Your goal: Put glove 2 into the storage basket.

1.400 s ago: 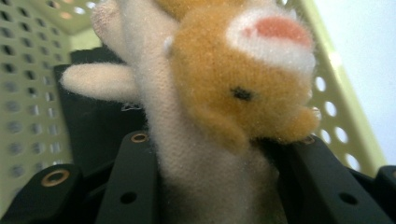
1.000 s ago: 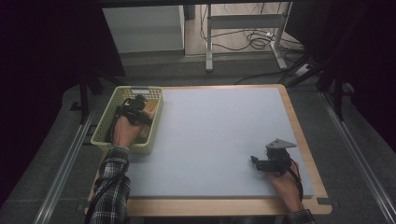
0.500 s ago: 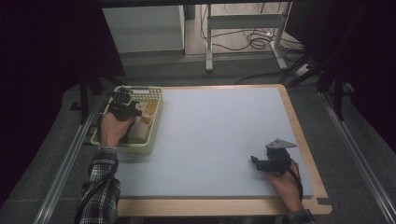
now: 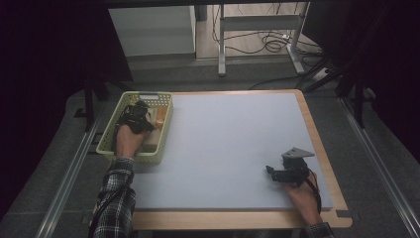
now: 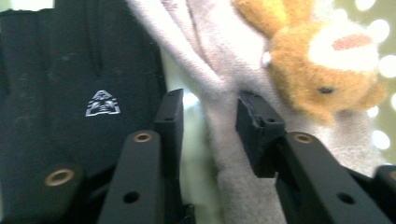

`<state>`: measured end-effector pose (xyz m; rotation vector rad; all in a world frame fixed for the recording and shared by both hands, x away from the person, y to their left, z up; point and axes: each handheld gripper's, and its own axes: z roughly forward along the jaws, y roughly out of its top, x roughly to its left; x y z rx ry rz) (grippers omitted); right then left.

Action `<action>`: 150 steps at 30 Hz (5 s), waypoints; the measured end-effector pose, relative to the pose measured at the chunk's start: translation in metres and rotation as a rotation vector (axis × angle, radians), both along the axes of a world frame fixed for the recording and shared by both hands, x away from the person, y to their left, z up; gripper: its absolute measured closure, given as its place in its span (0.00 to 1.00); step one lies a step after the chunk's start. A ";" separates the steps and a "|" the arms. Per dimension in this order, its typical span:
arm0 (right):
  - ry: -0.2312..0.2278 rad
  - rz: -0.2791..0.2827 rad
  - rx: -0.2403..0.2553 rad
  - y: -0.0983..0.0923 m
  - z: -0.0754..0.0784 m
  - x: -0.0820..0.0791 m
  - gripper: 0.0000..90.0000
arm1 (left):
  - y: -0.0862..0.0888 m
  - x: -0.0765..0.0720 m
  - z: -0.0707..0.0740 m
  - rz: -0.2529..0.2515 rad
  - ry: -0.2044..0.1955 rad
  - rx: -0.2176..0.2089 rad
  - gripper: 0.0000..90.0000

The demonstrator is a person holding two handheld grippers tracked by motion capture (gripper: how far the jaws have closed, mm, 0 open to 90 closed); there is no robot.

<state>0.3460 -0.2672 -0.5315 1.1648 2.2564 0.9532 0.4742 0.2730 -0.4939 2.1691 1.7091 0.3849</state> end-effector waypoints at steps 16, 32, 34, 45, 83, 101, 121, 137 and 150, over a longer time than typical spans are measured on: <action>0.000 0.000 -0.001 0.000 0.000 0.000 0.23 | 0.019 -0.026 0.026 0.005 -0.143 -0.034 0.27; -0.001 0.000 -0.002 0.000 0.000 0.000 0.23 | 0.026 -0.055 0.040 -0.055 -0.209 -0.120 0.12; -0.001 0.000 -0.002 0.000 0.000 0.000 0.23 | 0.026 -0.059 0.041 -0.068 -0.214 -0.128 0.11; 0.000 -0.001 -0.005 0.000 0.000 0.000 0.23 | 0.020 -0.077 0.046 -0.136 -0.238 -0.154 0.07; -0.004 -0.001 -0.008 0.000 0.000 0.000 0.22 | -0.022 -0.138 0.047 -0.316 -0.356 -0.190 0.02; -0.005 -0.001 -0.008 0.000 0.000 0.000 0.22 | -0.066 -0.152 0.032 -0.414 -0.377 -0.230 0.02; -0.005 -0.001 -0.008 0.000 0.000 0.000 0.22 | -0.108 -0.168 -0.006 -0.497 -0.360 -0.276 0.02; -0.006 -0.001 -0.009 0.000 0.000 0.000 0.22 | -0.127 -0.171 -0.041 -0.541 -0.307 -0.260 0.02; -0.006 -0.001 -0.009 0.001 0.000 0.000 0.22 | -0.139 -0.172 -0.055 -0.555 -0.259 -0.190 0.00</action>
